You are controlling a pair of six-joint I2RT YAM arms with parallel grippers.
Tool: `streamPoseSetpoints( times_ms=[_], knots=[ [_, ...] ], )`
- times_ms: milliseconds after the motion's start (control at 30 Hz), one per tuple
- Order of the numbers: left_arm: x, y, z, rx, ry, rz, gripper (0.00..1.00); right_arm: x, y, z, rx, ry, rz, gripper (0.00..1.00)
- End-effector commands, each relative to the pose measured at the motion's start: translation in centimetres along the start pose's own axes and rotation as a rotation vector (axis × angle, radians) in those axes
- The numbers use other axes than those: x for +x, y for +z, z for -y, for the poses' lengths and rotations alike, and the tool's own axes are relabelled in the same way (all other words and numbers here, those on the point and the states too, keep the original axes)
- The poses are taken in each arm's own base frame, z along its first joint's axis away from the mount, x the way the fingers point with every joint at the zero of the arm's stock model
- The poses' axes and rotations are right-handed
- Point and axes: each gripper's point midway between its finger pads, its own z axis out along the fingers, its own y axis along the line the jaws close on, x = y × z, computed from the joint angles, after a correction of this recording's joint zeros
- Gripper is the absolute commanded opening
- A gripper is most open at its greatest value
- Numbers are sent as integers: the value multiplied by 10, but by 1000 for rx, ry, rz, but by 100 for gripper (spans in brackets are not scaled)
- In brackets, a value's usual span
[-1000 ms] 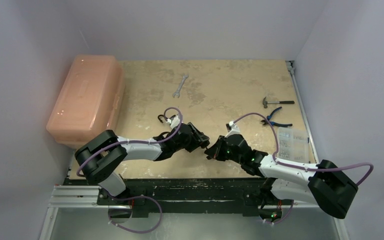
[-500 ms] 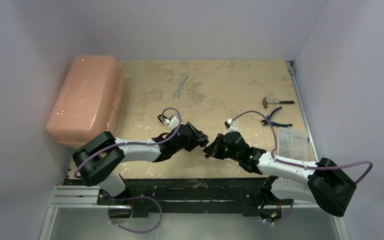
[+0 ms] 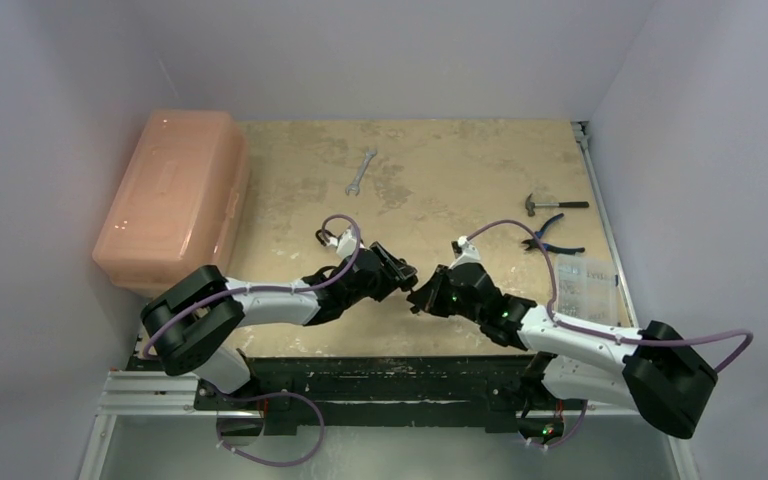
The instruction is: Unlock with the key
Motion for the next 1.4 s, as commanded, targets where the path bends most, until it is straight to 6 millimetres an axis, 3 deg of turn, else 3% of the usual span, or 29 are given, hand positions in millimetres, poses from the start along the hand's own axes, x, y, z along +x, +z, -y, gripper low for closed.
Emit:
streamPoseSetpoints(
  times_ms=[0, 67, 233, 367, 533, 633, 800, 1167, 1367],
  knots=[
    [23, -16, 25, 90, -12, -96, 0, -61, -11, -39, -133, 18, 254, 0],
    [24, -17, 26, 96, -11, -98, 0, -67, -21, -50, -213, 18, 291, 0],
    [26, -18, 30, 112, -10, -103, 0, -80, -23, -46, -132, -22, 328, 0],
    [29, -20, 37, 129, 0, -117, 0, -80, -23, -67, -205, -255, 301, 0],
    [31, -22, 38, 133, 1, -123, 0, -90, -21, -59, -112, -386, 307, 0],
    [30, -23, 41, 143, -4, -119, 0, -96, -25, -55, -70, -332, 326, 0],
    [29, -28, 50, 169, -13, -103, 0, -99, -30, -65, -122, -125, 307, 0],
    [31, -39, 60, 196, -19, -106, 0, -121, -40, -94, -251, -110, 357, 0],
    [37, -41, 63, 204, -17, -114, 0, -122, -33, -95, -253, -122, 346, 0]
  ],
)
